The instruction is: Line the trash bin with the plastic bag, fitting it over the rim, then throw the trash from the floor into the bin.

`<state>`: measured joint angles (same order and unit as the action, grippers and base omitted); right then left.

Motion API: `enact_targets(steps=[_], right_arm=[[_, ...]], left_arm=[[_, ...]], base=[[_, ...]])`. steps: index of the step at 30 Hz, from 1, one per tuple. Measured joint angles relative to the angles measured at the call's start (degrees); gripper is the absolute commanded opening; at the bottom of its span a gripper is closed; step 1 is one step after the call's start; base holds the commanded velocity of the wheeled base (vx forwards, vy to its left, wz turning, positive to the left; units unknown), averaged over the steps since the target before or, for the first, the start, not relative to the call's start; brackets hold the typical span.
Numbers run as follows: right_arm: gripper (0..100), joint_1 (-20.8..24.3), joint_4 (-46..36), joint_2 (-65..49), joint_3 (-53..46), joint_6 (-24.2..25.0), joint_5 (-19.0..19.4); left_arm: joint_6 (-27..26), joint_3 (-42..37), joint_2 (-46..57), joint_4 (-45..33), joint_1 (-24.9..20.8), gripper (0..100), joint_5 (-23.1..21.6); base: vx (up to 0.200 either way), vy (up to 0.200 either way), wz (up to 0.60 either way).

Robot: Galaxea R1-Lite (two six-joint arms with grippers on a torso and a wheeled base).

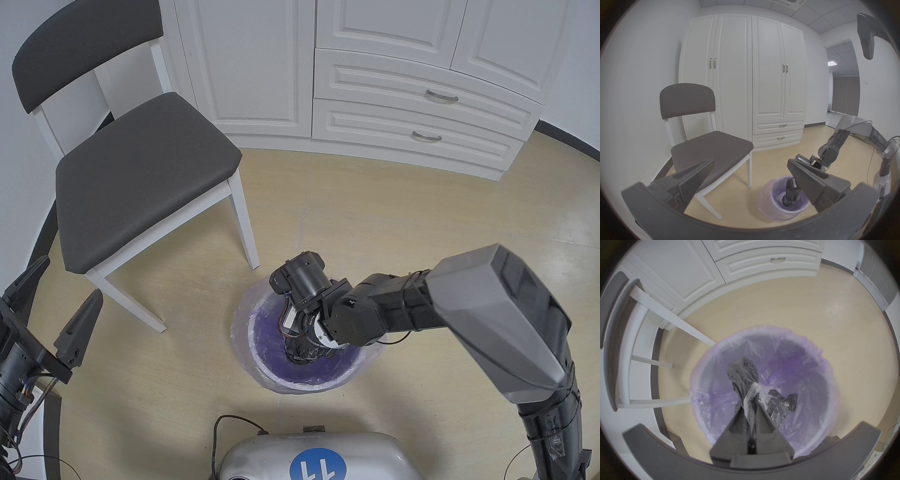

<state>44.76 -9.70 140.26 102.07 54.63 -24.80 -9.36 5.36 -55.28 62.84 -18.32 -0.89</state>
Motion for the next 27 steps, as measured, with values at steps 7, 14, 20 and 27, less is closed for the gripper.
enact_targets(steps=[7,14,20,27], right_arm=[[0,0.1,0.1,-5.2,-6.3,-9.0,-3.9],[0,0.6,0.7,-2.4,-7.1,-10.1,-4.7],[0,0.2,6.7,3.0,-0.6,-4.6,-6.5],[0,-1.0,21.9,5.4,0.5,-3.2,-8.7]], left_arm=[[-0.1,0.0,0.0,0.0,0.0,100,0.0],[-0.1,-0.2,0.0,0.1,0.0,100,0.0],[-0.1,-0.2,0.0,0.1,0.0,100,0.0],[-0.1,0.0,0.0,0.1,0.0,100,0.0]], base=[[0.000,0.000,0.00],[0.000,0.000,0.00],[0.000,0.000,0.00],[0.000,0.000,0.00]])
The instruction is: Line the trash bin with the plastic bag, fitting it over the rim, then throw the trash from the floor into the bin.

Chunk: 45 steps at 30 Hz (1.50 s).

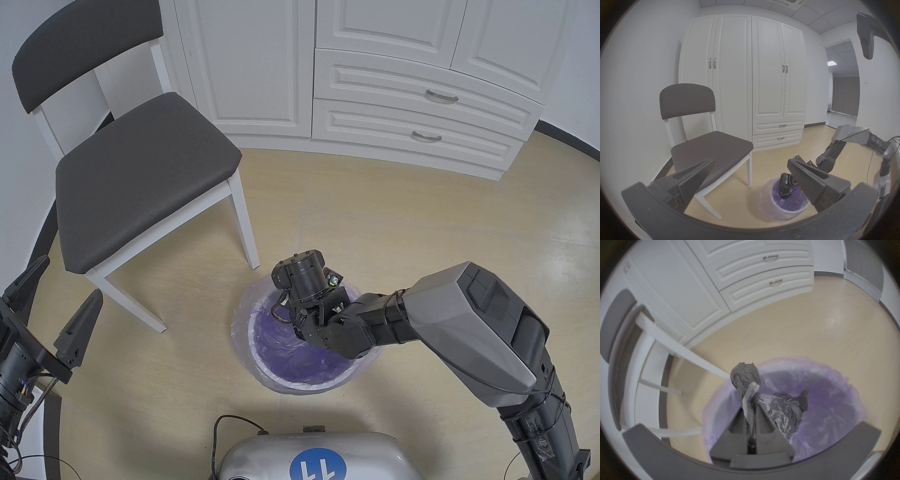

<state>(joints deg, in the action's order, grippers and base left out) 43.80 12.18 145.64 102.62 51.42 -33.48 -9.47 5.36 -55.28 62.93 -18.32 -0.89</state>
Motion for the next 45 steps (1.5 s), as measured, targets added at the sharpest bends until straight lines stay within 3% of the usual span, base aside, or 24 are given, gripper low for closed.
enact_targets(steps=[4,9,15,21,26,31,36,45], right_arm=[[0,-0.8,7.3,0.3,-1.9,-0.1,-0.5],[0,-1.0,7.6,0.1,-5.4,-4.9,-0.6],[0,-0.2,5.1,-1.6,-11.1,-11.3,-0.6],[0,1.5,-4.4,-4.2,-16.8,-15.0,-0.1],[0,2.5,-5.5,-4.7,-17.0,-14.8,0.1],[0,2.6,-0.7,-4.6,-15.0,-11.1,0.4],[0,2.3,3.8,-2.9,-14.3,-10.9,0.7],[0,1.7,3.9,-0.3,-12.8,-11.0,0.6]], left_arm=[[0.0,0.0,0.0,0.0,0.0,100,0.0],[0.0,0.0,0.0,0.0,0.0,100,0.0],[0.0,0.0,0.0,0.0,0.0,100,0.0],[0.0,0.0,0.0,0.0,0.0,100,0.0],[0.0,0.0,0.0,0.0,0.0,100,0.0],[0.0,0.0,0.0,0.0,0.0,100,0.0],[0.0,0.1,0.0,0.0,0.0,100,0.0],[0.0,0.0,0.0,0.0,0.0,100,0.0]], base=[[0.000,0.000,0.00],[0.000,0.000,0.00],[0.000,0.000,0.00],[0.000,0.000,0.00],[0.000,0.000,0.00],[0.000,0.000,0.00],[0.000,0.000,0.00],[0.000,0.000,0.00]])
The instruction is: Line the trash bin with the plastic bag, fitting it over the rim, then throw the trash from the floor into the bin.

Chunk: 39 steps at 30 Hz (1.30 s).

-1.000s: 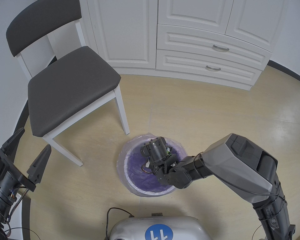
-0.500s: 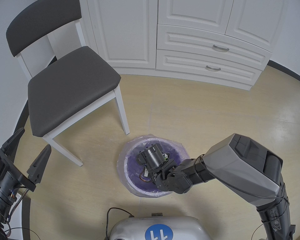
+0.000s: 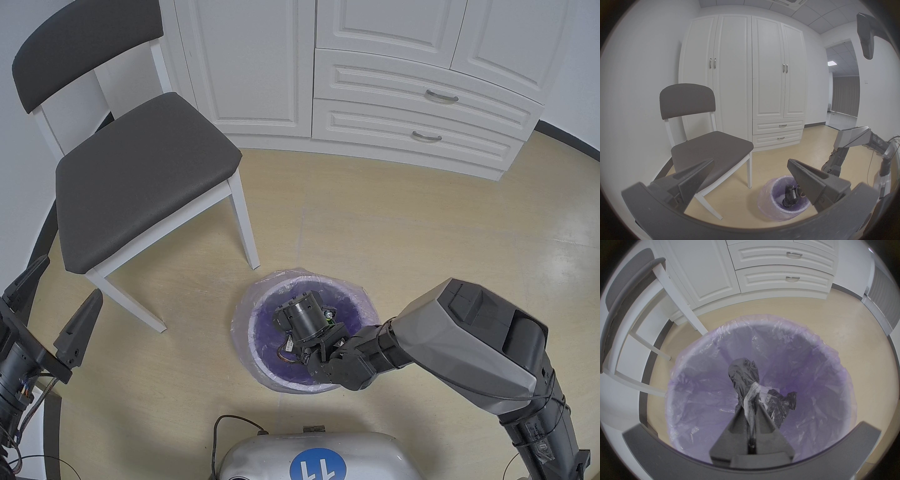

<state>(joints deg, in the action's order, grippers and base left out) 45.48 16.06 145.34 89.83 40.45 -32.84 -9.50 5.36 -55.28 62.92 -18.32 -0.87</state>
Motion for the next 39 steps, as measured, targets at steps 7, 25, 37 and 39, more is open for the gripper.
enact_targets(steps=[7,25,37,39], right_arm=[[0,0.7,-0.5,-3.7,-2.2,-1.0,-0.9],[0,3.6,-0.6,-9.8,-7.4,-2.3,0.8],[0,0.2,-0.4,-2.5,-2.9,-2.3,0.9],[0,0.0,-0.4,-1.8,-2.4,-2.1,0.9]], left_arm=[[0.0,0.0,0.0,0.0,0.0,100,0.0],[-0.1,-0.2,0.0,0.0,0.0,100,0.0],[-0.1,-0.3,-0.1,-0.1,-0.1,100,0.0],[-0.1,-0.4,-0.2,0.0,-0.1,100,0.0]], base=[[0.000,0.000,0.00],[0.000,0.000,0.00],[0.000,0.000,0.00],[0.000,0.000,0.00]])
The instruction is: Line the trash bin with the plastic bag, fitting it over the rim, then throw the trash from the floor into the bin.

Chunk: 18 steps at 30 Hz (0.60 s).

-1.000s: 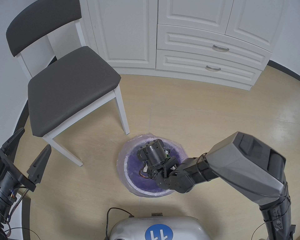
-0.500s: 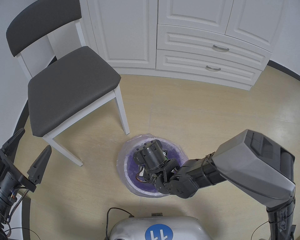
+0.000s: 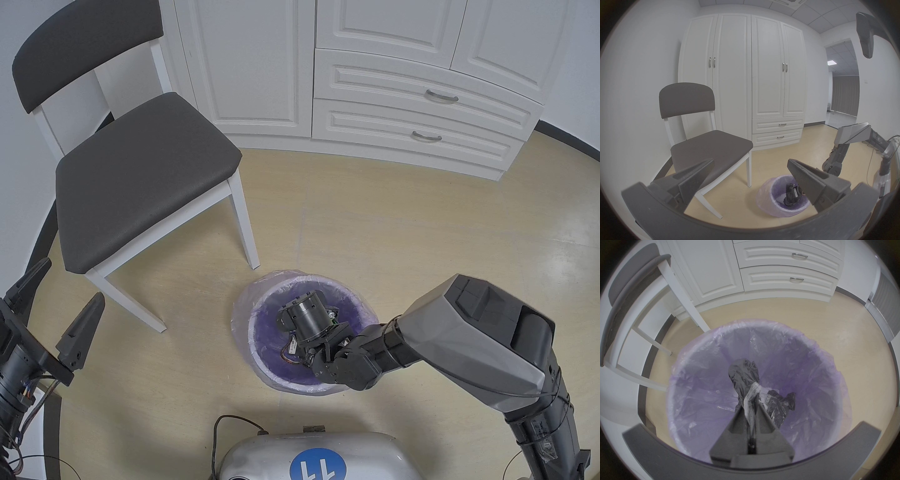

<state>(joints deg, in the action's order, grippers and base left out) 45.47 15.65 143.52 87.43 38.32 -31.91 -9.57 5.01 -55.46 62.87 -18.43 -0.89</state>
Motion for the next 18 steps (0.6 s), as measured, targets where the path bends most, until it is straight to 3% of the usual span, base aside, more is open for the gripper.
enact_targets(steps=[13,14,18], right_arm=[[0,-0.4,0.4,3.3,2.6,1.8,0.0],[100,-0.4,0.4,3.4,2.7,2.0,0.0],[100,-0.4,0.3,3.4,2.7,2.0,-0.1]], left_arm=[[0.0,-0.1,-0.1,0.0,-0.1,100,0.0],[0.0,-0.1,-0.1,0.0,-0.1,100,0.0],[0.0,0.0,-0.1,0.0,-0.1,100,0.0]], base=[[0.000,0.000,0.00],[0.000,0.000,0.00],[0.000,0.000,0.00]])
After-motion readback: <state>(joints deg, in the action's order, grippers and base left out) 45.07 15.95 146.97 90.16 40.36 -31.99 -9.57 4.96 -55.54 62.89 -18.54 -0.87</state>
